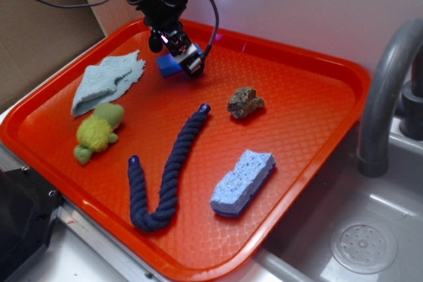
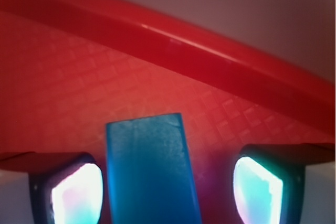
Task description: Grab the blue block.
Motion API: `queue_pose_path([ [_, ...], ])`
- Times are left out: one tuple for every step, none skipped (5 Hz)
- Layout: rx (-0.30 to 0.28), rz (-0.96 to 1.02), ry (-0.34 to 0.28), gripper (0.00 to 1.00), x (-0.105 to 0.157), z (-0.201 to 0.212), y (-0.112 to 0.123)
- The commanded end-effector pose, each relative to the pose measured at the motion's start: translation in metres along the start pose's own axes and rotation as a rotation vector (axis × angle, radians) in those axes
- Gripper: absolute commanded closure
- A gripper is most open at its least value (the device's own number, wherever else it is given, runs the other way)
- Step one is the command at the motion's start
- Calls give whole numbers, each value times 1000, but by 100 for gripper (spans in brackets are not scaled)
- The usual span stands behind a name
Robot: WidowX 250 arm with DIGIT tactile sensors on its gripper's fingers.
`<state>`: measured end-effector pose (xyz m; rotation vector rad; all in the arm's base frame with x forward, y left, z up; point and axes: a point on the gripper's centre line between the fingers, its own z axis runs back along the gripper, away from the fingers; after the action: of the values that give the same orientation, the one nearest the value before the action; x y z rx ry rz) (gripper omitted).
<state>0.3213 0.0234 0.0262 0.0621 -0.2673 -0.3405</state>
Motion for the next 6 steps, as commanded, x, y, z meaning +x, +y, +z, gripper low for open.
queue_pose_path([
  [-17,42,26,100,-6,0,5],
  [-49,52,34,100,-3,10,-1],
  [-34,143,163,100,-2,36,-15],
  [77,322,257,100,-1,83,-32],
  [21,379,262,100,3,130,-54],
  [42,353,265,100,3,151,-73],
])
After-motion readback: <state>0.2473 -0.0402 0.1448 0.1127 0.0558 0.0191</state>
